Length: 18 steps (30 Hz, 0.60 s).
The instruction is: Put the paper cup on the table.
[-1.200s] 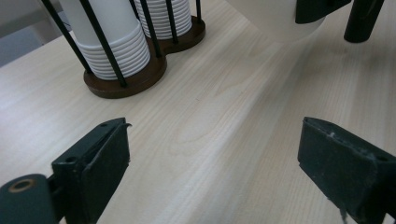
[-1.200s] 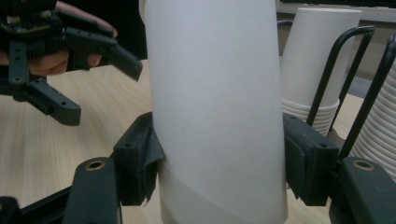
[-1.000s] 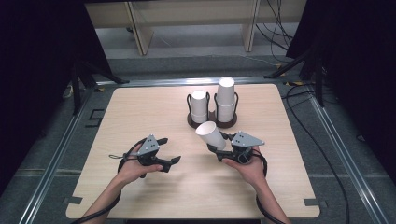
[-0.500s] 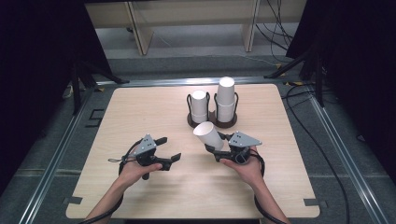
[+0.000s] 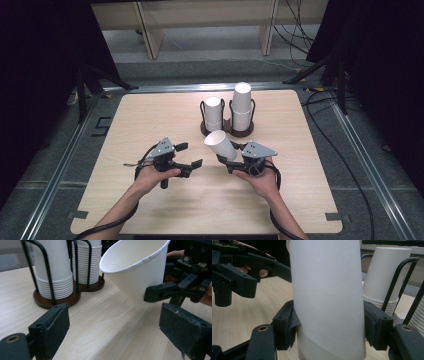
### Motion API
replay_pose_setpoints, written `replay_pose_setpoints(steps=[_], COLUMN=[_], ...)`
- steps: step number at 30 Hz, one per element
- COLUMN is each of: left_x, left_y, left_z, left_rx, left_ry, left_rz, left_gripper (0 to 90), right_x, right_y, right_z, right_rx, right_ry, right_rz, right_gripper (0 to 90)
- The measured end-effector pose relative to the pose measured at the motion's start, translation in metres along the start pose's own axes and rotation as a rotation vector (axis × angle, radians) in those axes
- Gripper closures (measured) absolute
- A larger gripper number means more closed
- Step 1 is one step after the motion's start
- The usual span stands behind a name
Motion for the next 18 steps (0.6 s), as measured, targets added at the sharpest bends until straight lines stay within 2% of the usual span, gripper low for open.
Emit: replay_pose_setpoints(steps=[1, 3, 5, 6, 7, 8, 10, 12, 13, 15, 18], left_x=[-0.001, -0.002, -0.002, -0.002, -0.002, -0.002, -0.003, -0.004, -0.004, -0.004, -0.005], left_y=[-0.002, -0.006, -0.01, -0.011, -0.013, -0.014, -0.015, -0.017, -0.019, -0.021, -0.022], left_z=[-0.001, -0.005, -0.01, -0.012, -0.014, -0.016, -0.02, -0.025, -0.026, -0.028, -0.033], left_rx=[0.011, 0.006, 0.009, 0.008, 0.005, 0.005, 0.009, 0.002, 0.012, 0.003, 0.006], left_ry=[0.001, 0.019, 0.033, 0.038, 0.056, 0.069, 0.086, 0.109, 0.098, 0.109, 0.119], left_rz=[0.008, 0.013, 0.023, 0.032, 0.048, 0.054, 0.076, 0.078, 0.081, 0.097, 0.099], left_gripper=[8.9, 8.9, 8.6, 8.6, 8.6, 8.6, 8.5, 8.4, 8.2, 8.2, 8.0], right_x=[0.001, 0.002, 0.004, 0.005, 0.007, 0.007, 0.004, 0.004, 0.005, 0.005, 0.006], right_y=[0.0, -0.001, -0.002, -0.001, 0.0, 0.0, 0.0, 0.0, 0.001, 0.002, 0.002], right_z=[0.0, -0.001, -0.004, -0.004, -0.003, -0.003, -0.003, -0.004, -0.003, -0.002, -0.001], right_rx=[0.001, 0.011, -0.003, 0.001, 0.026, 0.026, 0.006, -0.003, 0.018, 0.019, 0.026], right_ry=[-0.013, -0.008, -0.026, -0.021, -0.03, -0.016, 0.001, 0.012, -0.009, -0.009, -0.007], right_rz=[-0.004, 0.002, 0.01, 0.006, -0.021, -0.023, 0.022, 0.025, 0.013, 0.011, 0.011], right_gripper=[35.8, 35.8, 35.8, 35.8, 35.8, 35.7, 35.7, 35.7, 35.7, 35.7, 35.7])
Point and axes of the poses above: each handheld gripper's, and its own axes: z roughly backward along the jaws, y roughly out of its underside, x roughly to its left, the point moved 4 cm from there along -z, roughly forward along the jaws, and after that the axes turned 10 degrees about x, right-handed, at the moved point
